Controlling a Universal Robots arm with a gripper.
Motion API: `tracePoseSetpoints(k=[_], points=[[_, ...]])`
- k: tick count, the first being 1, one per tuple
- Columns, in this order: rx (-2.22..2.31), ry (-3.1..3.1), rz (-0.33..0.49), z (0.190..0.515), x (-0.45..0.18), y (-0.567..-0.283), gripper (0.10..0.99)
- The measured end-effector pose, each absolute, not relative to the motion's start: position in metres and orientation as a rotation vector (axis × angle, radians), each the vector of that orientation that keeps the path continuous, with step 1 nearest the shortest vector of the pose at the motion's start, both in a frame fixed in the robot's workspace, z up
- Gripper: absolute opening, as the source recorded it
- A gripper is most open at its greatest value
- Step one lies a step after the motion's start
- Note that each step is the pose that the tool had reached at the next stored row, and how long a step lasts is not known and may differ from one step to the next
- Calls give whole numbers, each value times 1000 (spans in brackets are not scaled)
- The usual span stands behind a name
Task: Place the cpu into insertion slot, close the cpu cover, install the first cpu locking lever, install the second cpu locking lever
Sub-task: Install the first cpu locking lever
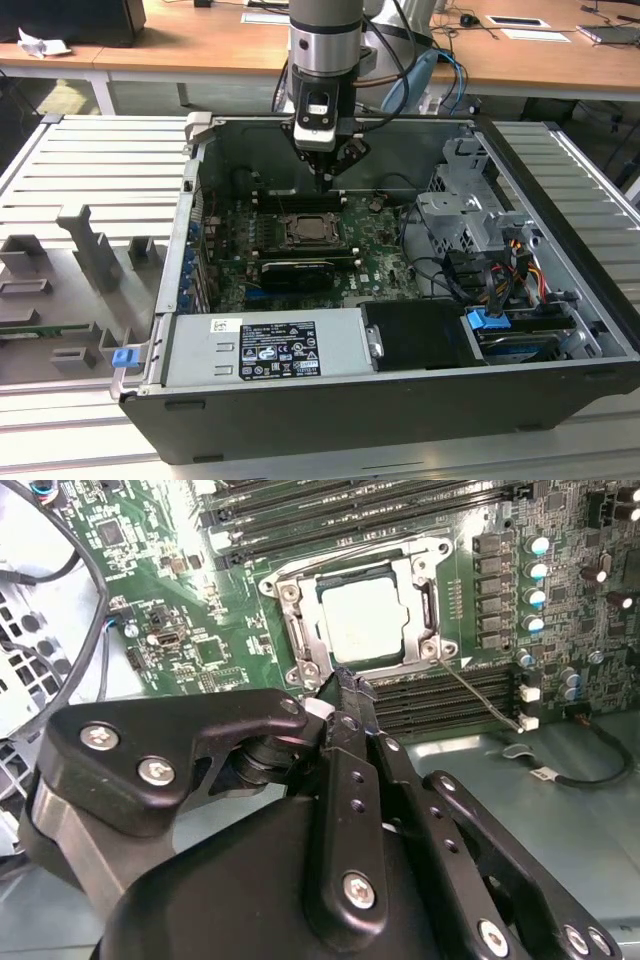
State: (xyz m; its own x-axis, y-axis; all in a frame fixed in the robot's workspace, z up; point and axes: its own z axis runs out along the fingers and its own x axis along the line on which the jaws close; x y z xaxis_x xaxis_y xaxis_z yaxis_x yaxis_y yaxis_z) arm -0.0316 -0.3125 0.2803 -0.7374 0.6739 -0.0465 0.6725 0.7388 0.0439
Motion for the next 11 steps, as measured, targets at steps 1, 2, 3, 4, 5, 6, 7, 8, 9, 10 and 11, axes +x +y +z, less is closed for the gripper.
tracePoseSetpoints(k=[1,2,3,4,5,6,7,8,9,10,11], points=[[1108,2880,36,280,-32,-313,110],[1098,2886,36,280,-32,-313,110],[1082,2895,36,280,-32,-313,110],[1051,2909,35,280,-32,-313,110],[1027,2919,35,280,-32,-313,110],[963,2943,36,280,-32,-313,110],[911,2960,37,279,-32,-313,110],[884,2969,38,279,-32,-313,110],[853,2978,38,279,-32,-313,110],[829,2985,39,279,-32,-313,110],[811,2990,39,279,-32,-314,110]])
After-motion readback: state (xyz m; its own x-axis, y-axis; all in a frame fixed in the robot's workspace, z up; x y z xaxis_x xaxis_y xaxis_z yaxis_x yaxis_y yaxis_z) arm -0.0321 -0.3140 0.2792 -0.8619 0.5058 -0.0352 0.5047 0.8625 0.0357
